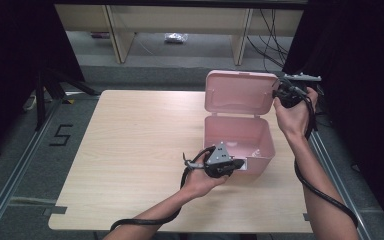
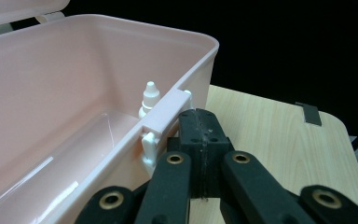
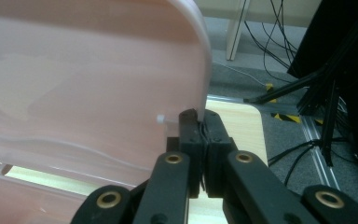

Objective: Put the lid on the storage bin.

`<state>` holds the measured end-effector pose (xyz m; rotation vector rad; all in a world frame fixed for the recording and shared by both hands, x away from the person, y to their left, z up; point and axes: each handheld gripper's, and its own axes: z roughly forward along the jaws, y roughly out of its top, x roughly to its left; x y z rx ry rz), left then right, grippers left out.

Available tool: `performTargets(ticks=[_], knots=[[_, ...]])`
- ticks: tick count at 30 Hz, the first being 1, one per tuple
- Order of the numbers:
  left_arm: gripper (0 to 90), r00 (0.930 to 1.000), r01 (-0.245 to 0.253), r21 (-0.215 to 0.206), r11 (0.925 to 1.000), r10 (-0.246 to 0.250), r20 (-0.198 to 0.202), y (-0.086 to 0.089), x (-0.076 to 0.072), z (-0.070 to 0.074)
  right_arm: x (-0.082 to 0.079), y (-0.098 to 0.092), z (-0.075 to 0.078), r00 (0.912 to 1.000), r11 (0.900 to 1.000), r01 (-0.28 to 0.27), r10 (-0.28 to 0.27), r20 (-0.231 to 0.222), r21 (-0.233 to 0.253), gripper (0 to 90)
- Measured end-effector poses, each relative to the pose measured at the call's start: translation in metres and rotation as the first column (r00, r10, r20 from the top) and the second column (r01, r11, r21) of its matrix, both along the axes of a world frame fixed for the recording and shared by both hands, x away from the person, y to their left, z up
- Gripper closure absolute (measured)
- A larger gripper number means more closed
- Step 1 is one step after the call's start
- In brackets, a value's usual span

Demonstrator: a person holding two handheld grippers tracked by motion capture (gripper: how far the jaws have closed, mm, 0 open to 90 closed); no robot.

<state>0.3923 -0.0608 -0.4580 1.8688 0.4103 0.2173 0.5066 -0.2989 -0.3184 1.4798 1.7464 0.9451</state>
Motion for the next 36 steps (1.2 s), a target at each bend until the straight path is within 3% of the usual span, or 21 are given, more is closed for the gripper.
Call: performTargets(ticks=[2,9,11,13,16,27,33,36], knots=[[90.0,1.0,0.0,0.001,1.0,0.0,-0.002,0.0,0.0,0.0,-0.002,0.002,-0.001,0.9998,1.0,0.017,-0.017,-0.006,0.026,89.6],[90.0,1.0,-0.002,0.001,1.0,0.002,-0.004,0.0,0.0,0.0,-0.007,0.001,-0.001,0.9999,1.0,-0.005,0.005,0.015,-0.007,89.5],[90.0,1.0,-0.003,0.001,1.0,0.003,0.001,0.0,0.0,0.0,-0.01,0.002,-0.001,1.0,1.0,0.009,-0.009,-0.001,0.014,89.4],[90.0,1.0,-0.002,-0.001,1.0,0.002,0.0,0.0,0.0,0.0,-0.01,0.001,-0.002,0.9999,1.0,0.0,0.0,0.015,-0.015,89.5],[90.0,1.0,-0.001,0.001,1.0,0.001,-0.001,0.0,0.0,0.0,-0.012,0.002,-0.002,0.9999,1.0,0.004,-0.004,0.012,0.008,89.4],[90.0,1.0,-0.002,0.001,1.0,0.002,-0.006,0.0,0.0,0.0,-0.02,0.003,-0.004,0.9996,1.0,0.006,-0.006,0.029,0.007,89.3],[90.0,1.0,-0.002,0.001,1.0,0.002,-0.007,0.0,0.0,0.0,-0.023,0.001,-0.005,0.9993,1.0,-0.011,0.012,0.037,-0.021,89.2],[90.0,1.0,-0.002,0.001,1.0,0.002,-0.006,0.0,0.0,0.001,-0.026,0.003,-0.006,0.9993,1.0,0.002,-0.001,0.037,-0.006,89.2]])
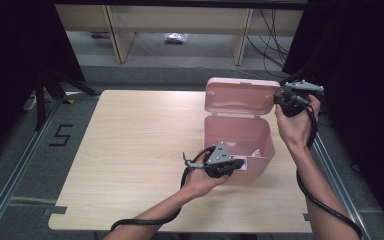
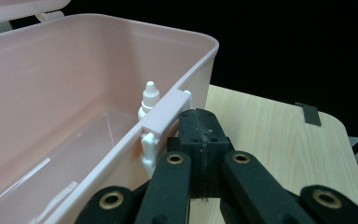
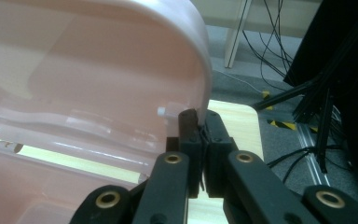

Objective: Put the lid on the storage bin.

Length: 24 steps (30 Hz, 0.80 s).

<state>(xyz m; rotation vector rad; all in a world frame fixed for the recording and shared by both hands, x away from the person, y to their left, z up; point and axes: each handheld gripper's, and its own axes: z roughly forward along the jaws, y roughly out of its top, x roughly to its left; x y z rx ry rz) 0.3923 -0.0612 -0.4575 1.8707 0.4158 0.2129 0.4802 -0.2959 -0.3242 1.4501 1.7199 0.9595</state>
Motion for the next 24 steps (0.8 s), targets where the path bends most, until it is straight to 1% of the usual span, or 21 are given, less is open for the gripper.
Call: performTargets(ticks=[1,2,3,4,8,9,12,13,14,15,17,18,21,22,23,24], knots=[[90.0,1.0,0.0,0.0,1.0,0.0,0.0,0.0,0.0,0.0,0.0,-0.001,0.0,0.9999,1.0,-0.016,0.016,0.005,-0.01,89.1],[90.0,1.0,0.0,0.0,1.0,0.0,0.0,0.0,0.0,0.0,-0.001,-0.001,-0.001,1.0,1.0,-0.006,0.006,0.002,0.004,89.1],[90.0,1.0,0.0,0.0,1.0,0.0,0.0,0.0,0.0,0.0,-0.002,0.0,-0.001,1.0,1.0,0.001,-0.001,0.002,0.008,89.1],[90.0,1.0,0.0,0.0,1.0,0.0,0.0,0.0,0.0,0.0,-0.002,0.0,-0.001,1.0,1.0,0.0,0.0,0.002,-0.002,89.1],[90.0,1.0,-0.001,0.0,1.0,0.001,-0.001,0.0,0.0,0.0,-0.005,0.0,-0.002,1.0,1.0,0.004,-0.004,0.001,-0.004,89.0],[90.0,1.0,-0.001,0.0,1.0,0.001,-0.001,0.0,0.0,0.0,-0.005,-0.001,-0.002,0.9999,1.0,-0.011,0.011,0.011,-0.017,89.1],[90.0,1.0,-0.001,0.0,1.0,0.001,-0.002,0.0,0.0,0.0,-0.008,0.0,-0.002,1.0,1.0,0.003,-0.003,0.0,0.0,89.0],[90.0,1.0,-0.001,0.002,1.0,0.001,-0.002,0.0,0.0,0.0,-0.007,0.0,-0.003,0.9999,1.0,0.002,-0.002,0.013,-0.015,89.0],[90.0,1.0,0.0,0.003,1.0,0.0,-0.001,0.0,0.0,0.0,-0.008,-0.001,-0.003,0.9999,1.0,-0.007,0.007,0.014,-0.023,89.0],[90.0,1.0,-0.001,0.003,1.0,0.001,-0.001,0.0,0.0,0.0,-0.009,0.0,-0.003,1.0,1.0,0.0,0.0,0.004,-0.005,89.0],[90.0,1.0,0.0,0.005,1.0,0.0,0.0,0.0,0.0,0.001,-0.01,0.0,-0.003,0.9999,1.0,0.002,-0.002,0.013,-0.014,89.0],[90.0,1.0,0.0,0.005,1.0,0.0,0.0,0.0,0.0,0.001,-0.011,0.0,-0.004,0.9999,1.0,-0.001,0.001,0.012,0.0,89.0],[90.0,1.0,0.002,0.007,1.0,-0.002,0.001,0.0,0.0,0.001,-0.013,0.0,-0.005,0.9999,1.0,0.004,-0.004,0.014,-0.009,89.0],[90.0,1.0,0.002,0.007,1.0,-0.002,0.001,0.0,0.0,0.001,-0.014,0.001,-0.005,1.0,1.0,0.002,-0.002,0.01,-0.001,89.0],[90.0,1.0,0.002,0.007,1.0,-0.002,0.002,0.0,0.0,0.001,-0.014,-0.001,-0.005,0.9999,1.0,-0.007,0.007,0.014,-0.017,89.0],[90.0,1.0,0.002,0.007,1.0,-0.002,0.001,-0.001,0.0,0.001,-0.014,-0.001,-0.005,0.9999,1.0,-0.008,0.008,0.014,-0.02,89.0]])
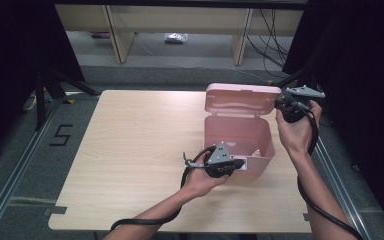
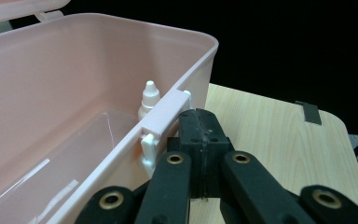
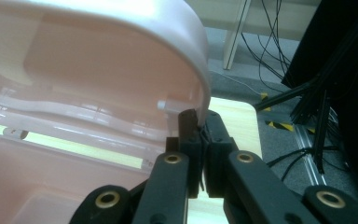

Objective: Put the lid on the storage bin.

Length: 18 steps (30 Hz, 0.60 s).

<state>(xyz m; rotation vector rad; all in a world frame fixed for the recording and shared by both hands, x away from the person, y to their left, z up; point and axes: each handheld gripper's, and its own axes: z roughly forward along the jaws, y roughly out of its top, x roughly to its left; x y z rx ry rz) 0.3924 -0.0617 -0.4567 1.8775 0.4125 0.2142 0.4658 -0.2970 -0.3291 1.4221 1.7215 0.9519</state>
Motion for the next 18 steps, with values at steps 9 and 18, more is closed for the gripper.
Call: performTargets(ticks=[9,18], knots=[[90.0,1.0,0.002,0.009,1.0,-0.002,0.0,0.0,0.0,0.001,-0.006,0.002,-0.003,0.9999,1.0,0.011,-0.011,0.005,0.005,89.0],[90.0,1.0,0.004,0.019,0.9998,-0.004,0.004,-0.001,0.0,0.002,-0.011,0.002,-0.006,0.9998,1.0,0.009,-0.009,0.017,-0.002,89.0]])
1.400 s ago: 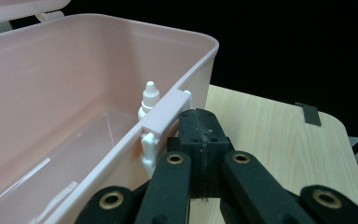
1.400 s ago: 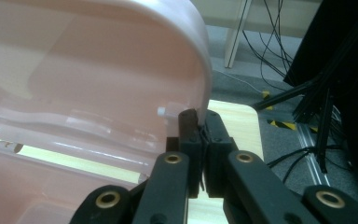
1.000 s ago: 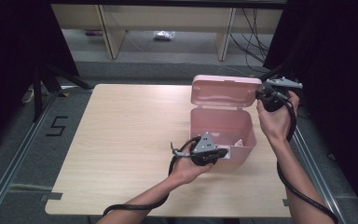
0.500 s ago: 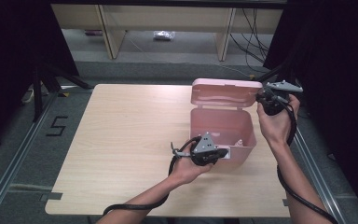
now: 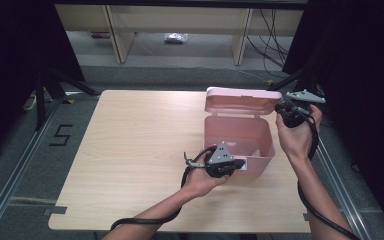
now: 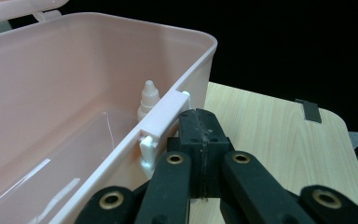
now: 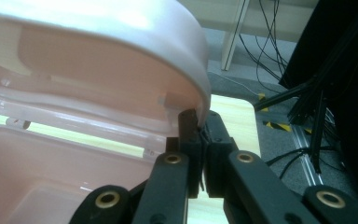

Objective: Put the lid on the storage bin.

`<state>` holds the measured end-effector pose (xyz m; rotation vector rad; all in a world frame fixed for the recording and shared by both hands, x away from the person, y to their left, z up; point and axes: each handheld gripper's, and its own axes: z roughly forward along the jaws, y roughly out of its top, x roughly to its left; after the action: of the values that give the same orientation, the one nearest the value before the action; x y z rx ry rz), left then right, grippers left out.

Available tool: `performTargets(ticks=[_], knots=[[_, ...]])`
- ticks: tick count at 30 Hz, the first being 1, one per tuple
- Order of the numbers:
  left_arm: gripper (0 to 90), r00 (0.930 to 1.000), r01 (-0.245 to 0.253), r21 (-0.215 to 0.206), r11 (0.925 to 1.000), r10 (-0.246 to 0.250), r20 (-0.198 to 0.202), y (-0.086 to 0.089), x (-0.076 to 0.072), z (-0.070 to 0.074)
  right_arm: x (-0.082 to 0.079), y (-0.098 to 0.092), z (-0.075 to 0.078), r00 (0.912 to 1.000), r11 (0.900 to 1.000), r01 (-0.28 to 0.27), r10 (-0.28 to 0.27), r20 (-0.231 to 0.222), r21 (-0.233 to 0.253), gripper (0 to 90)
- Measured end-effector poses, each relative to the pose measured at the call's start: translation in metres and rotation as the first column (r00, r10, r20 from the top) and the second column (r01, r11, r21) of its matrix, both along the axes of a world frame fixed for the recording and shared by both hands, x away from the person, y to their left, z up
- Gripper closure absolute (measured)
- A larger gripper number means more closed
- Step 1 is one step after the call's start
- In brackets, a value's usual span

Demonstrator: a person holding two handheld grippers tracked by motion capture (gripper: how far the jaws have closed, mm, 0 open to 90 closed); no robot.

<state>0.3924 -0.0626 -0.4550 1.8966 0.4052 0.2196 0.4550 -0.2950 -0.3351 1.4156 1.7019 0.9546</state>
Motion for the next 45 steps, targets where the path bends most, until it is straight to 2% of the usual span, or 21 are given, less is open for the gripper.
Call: performTargets(ticks=[2,3,9,11,12,18,19,20,21,24,26,30,32,34,35,36,37,40,41,42,45], knots=[[90.0,1.0,0.001,0.0,1.0,-0.001,-0.001,0.0,0.0,0.0,-0.001,-0.002,0.0,0.9999,1.0,-0.011,0.011,-0.003,-0.02,89.0],[90.0,1.0,0.001,-0.003,1.0,-0.001,-0.001,0.0,0.0,0.0,-0.002,0.0,0.0,0.9999,1.0,0.004,-0.004,-0.013,0.003,89.0],[90.0,1.0,0.001,-0.013,0.9999,-0.001,0.003,0.001,-0.001,0.004,-0.003,0.001,-0.002,0.9999,1.0,0.005,-0.005,0.014,0.004,89.0],[90.0,1.0,0.0,-0.024,0.9997,0.0,0.009,0.003,-0.002,0.008,-0.003,0.001,-0.002,0.9999,1.0,0.005,-0.005,0.01,0.006,89.0],[90.0,1.0,-0.005,-0.043,0.999,0.006,0.006,0.003,-0.004,0.011,-0.004,-0.001,0.0,0.9999,1.0,-0.008,0.008,-0.012,-0.009,89.0],[90.0,0.9994,-0.028,-0.081,0.9963,0.03,0.018,0.014,-0.005,0.029,-0.007,0.0,-0.002,1.0,1.0,-0.003,0.003,-0.008,-0.004,88.9],[90.0,0.999,-0.035,-0.077,0.9964,0.037,0.024,0.017,-0.004,0.032,-0.008,-0.001,-0.003,1.0,1.0,-0.007,0.007,0.002,-0.019,88.9],[90.0,0.9985,-0.046,-0.078,0.9959,0.048,0.027,0.021,-0.002,0.034,-0.009,0.001,-0.003,0.9999,1.0,0.008,-0.008,-0.01,0.001,88.9],[90.0,0.9982,-0.052,-0.081,0.9954,0.054,0.025,0.022,-0.001,0.035,-0.009,-0.001,-0.004,0.9999,1.0,-0.011,0.011,-0.004,-0.008,88.9],[90.0,0.9957,-0.087,-0.086,0.9925,0.089,0.026,0.031,0.004,0.04,-0.012,0.001,-0.004,0.9998,1.0,0.004,-0.004,-0.017,0.001,88.9],[90.0,0.994,-0.104,-0.087,0.9907,0.107,0.025,0.036,0.007,0.041,-0.012,0.001,-0.005,1.0,1.0,0.001,-0.001,0.0,-0.009,88.8],[90.0,0.9885,-0.148,-0.107,0.9832,0.151,0.014,0.047,0.011,0.041,-0.014,0.0,-0.006,1.0,1.0,-0.004,0.004,-0.002,-0.019,88.7],[90.0,0.9855,-0.168,-0.11,0.9796,0.17,0.005,0.051,0.013,0.04,-0.016,0.0,-0.007,1.0,1.0,-0.005,0.005,-0.008,-0.006,88.7],[90.0,0.9842,-0.176,-0.109,0.9784,0.177,0.005,0.054,0.015,0.04,-0.016,0.0,-0.009,0.9999,1.0,-0.009,0.009,0.009,-0.012,88.6],[90.0,0.9832,-0.181,-0.107,0.9776,0.183,0.005,0.056,0.016,0.04,-0.018,0.0,-0.009,1.0,1.0,-0.005,0.005,-0.004,-0.019,88.6],[90.0,0.9824,-0.185,-0.107,0.977,0.187,0.005,0.058,0.017,0.04,-0.02,0.002,-0.01,1.0,1.0,0.008,-0.008,0.003,0.005,88.6],[90.0,0.9824,-0.184,-0.108,0.9769,0.187,0.01,0.059,0.018,0.04,-0.02,0.0,-0.01,1.0,1.0,-0.007,0.007,0.003,-0.012,88.5],[90.0,0.9798,-0.198,-0.108,0.9743,0.2,0.01,0.064,0.021,0.041,-0.024,0.002,-0.013,1.0,1.0,0.003,-0.003,-0.005,0.003,88.5],[90.0,0.9786,-0.203,-0.109,0.973,0.205,0.009,0.066,0.022,0.041,-0.024,0.001,-0.013,1.0,1.0,0.003,-0.003,-0.005,-0.025,88.4],[90.0,0.9775,-0.209,-0.113,0.9714,0.211,0.007,0.067,0.024,0.041,-0.026,0.002,-0.014,0.9999,1.0,0.007,-0.007,-0.009,-0.005,88.4],[90.0,0.9748,-0.221,-0.117,0.9681,0.223,0.002,0.07,0.026,0.042,-0.028,0.001,-0.016,1.0,1.0,-0.007,0.007,-0.007,-0.012,88.3]])
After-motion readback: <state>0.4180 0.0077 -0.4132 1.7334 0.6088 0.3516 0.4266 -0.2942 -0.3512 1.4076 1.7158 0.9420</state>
